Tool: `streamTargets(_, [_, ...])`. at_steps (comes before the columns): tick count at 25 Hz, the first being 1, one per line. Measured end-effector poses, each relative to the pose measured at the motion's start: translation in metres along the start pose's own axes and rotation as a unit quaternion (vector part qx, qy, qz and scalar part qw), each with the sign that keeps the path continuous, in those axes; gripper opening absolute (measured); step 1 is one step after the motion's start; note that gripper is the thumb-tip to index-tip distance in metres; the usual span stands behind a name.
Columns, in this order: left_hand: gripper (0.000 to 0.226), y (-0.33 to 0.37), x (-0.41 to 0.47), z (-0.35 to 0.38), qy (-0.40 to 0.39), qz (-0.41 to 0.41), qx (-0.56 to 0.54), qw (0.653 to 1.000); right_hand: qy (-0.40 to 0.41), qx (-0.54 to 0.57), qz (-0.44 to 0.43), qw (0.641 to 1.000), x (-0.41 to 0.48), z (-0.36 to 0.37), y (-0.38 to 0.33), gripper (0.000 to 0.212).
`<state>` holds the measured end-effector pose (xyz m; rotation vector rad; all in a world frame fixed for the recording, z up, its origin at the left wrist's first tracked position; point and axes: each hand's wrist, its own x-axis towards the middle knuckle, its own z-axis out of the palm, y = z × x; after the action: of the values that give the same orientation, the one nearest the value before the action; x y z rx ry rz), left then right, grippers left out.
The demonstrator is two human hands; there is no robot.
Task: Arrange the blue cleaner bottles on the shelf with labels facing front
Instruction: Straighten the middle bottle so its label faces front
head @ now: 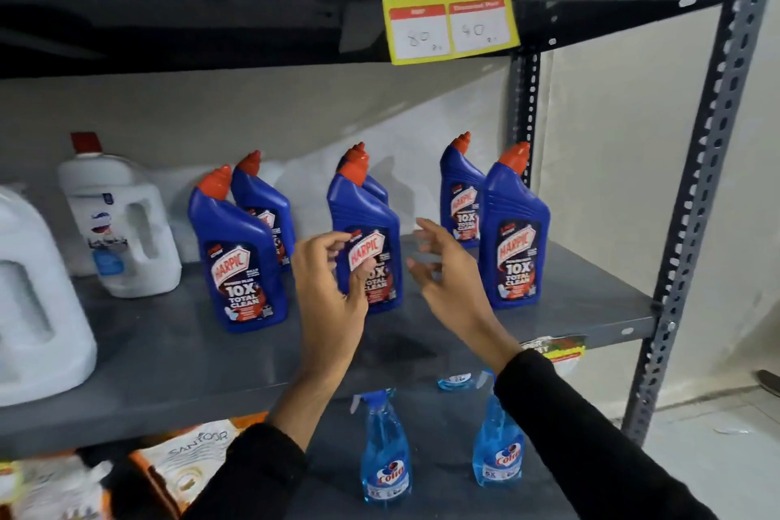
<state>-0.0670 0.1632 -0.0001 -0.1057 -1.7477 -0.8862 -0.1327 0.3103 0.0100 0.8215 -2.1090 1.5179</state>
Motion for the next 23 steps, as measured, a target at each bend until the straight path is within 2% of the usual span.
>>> streamTargets(2, [0.046,-0.017,-0.001,-0.004,-0.028,-0.081,-0.001,0.996,-0.049,0.003,0.072,0.996,0.004,0.013,0.008,0.061])
streamTargets(4, [0.048,-0.026,0.000,-0.003,-0.098,-0.191,-0.054,0.975,-0.099,0.052,0.125,0.986,0.005,0.023,0.011,0.059])
streamTargets(5, [0.043,-0.030,0.000,-0.001,-0.131,-0.235,-0.072,0.960,-0.118,0.064,0.140,0.981,0.005,0.027,0.012,0.055])
streamTargets(7, [0.030,-0.037,0.001,0.003,-0.161,-0.274,-0.053,0.947,-0.134,0.054,0.153,0.978,0.005,0.032,0.012,0.046])
streamTargets(12, [0.028,-0.042,0.003,0.004,-0.161,-0.288,-0.026,0.944,-0.129,0.038,0.172,0.976,0.004,0.028,0.008,0.043])
streamTargets(23, [0.035,-0.030,-0.009,-0.004,-0.207,-0.282,-0.074,0.934,-0.119,-0.005,0.134,0.984,-0.017,0.010,0.004,0.042])
